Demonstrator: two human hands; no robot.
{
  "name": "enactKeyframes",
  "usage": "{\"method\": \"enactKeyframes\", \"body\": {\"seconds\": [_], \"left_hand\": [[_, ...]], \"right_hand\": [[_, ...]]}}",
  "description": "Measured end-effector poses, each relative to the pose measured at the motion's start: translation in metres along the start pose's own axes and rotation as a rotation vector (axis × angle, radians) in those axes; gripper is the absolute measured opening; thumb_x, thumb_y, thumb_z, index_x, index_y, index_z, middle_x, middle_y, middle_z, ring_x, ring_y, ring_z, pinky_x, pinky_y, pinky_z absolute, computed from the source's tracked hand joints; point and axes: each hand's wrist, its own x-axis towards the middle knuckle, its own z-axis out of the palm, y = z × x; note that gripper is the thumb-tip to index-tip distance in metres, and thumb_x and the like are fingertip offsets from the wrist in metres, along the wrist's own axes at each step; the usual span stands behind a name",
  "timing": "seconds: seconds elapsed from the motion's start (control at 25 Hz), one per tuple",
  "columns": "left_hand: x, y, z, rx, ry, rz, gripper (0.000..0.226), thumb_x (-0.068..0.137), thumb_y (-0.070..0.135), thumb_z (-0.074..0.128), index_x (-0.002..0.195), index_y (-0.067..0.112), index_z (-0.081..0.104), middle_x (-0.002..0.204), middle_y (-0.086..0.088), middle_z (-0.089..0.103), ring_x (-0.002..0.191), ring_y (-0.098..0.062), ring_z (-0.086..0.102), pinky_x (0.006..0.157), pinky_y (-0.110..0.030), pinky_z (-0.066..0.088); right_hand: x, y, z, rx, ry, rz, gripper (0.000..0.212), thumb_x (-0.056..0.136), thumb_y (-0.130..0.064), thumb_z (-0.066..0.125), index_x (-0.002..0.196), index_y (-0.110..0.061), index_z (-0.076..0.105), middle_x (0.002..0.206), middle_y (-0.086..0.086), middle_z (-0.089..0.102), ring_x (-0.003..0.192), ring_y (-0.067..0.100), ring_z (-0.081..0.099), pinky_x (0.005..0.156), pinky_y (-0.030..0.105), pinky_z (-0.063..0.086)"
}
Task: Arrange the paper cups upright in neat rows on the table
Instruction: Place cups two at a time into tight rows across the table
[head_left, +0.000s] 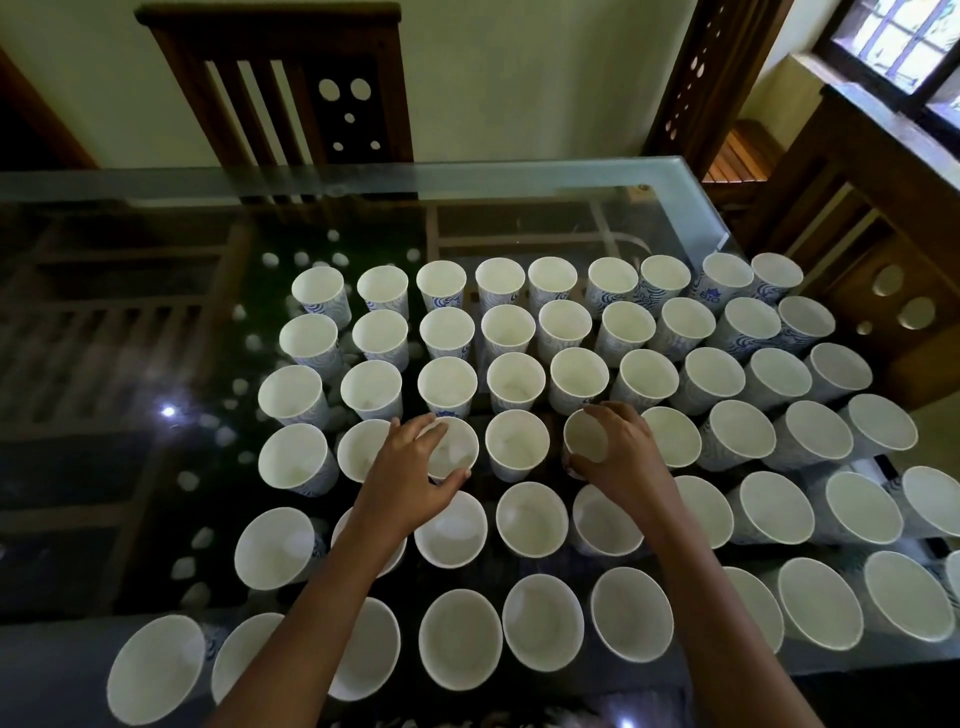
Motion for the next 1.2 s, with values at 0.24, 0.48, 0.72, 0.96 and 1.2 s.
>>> {"method": "enactKeyframes", "body": {"seconds": [0.24,0.48,0.72,0.96,1.2], "left_hand": [[0.0,-0.002,0.002,0.014,0.023,-0.002,0.068,0.068,0.046,0.057,0.122,0.005,0.058,0.131,-0.013,0.054,0.122,-0.03,0.049,0.11,-0.036,0.015],[0.001,-0.001,0.002,0.01,0.034,0.012,0.061,0.076,0.037,0.07,0.127,0.008,0.053,0.135,-0.01,0.05,0.126,-0.028,0.044,0.113,-0.036,0.014],[0.001,0.0,0.002,-0.002,0.047,0.01,0.061,0.077,0.037,0.07,0.129,0.009,0.052,0.137,-0.009,0.048,0.128,-0.027,0.042,0.114,-0.037,0.015],[0.0,0.002,0.0,-0.011,0.046,0.007,0.061,0.078,0.032,0.071,0.13,0.009,0.05,0.139,-0.009,0.046,0.13,-0.026,0.039,0.114,-0.035,0.013],[0.0,0.005,0.003,-0.02,0.026,0.017,0.062,0.078,0.032,0.071,0.131,0.009,0.049,0.139,-0.009,0.045,0.131,-0.027,0.037,0.114,-0.034,0.013]], "right_hand": [[-0.007,-0.025,0.009,0.014,-0.016,-0.106,0.071,0.072,-0.029,0.079,0.133,-0.012,0.047,0.137,0.008,0.044,0.125,0.025,0.041,0.1,0.027,0.033],[-0.004,-0.046,0.028,0.02,-0.11,-0.184,0.07,0.069,-0.029,0.08,0.131,-0.014,0.049,0.135,0.008,0.046,0.123,0.025,0.043,0.099,0.029,0.035],[-0.002,-0.045,0.029,-0.033,-0.116,-0.193,0.073,0.072,-0.029,0.079,0.134,-0.012,0.045,0.136,0.009,0.045,0.121,0.025,0.044,0.098,0.031,0.038],[-0.005,-0.043,0.026,-0.023,-0.117,-0.187,0.075,0.071,-0.029,0.08,0.134,-0.012,0.045,0.135,0.009,0.045,0.121,0.026,0.044,0.098,0.033,0.04],[-0.009,-0.047,0.022,0.02,-0.091,-0.188,0.074,0.071,-0.028,0.08,0.134,-0.013,0.044,0.14,0.01,0.039,0.125,0.027,0.041,0.1,0.032,0.037]]}}
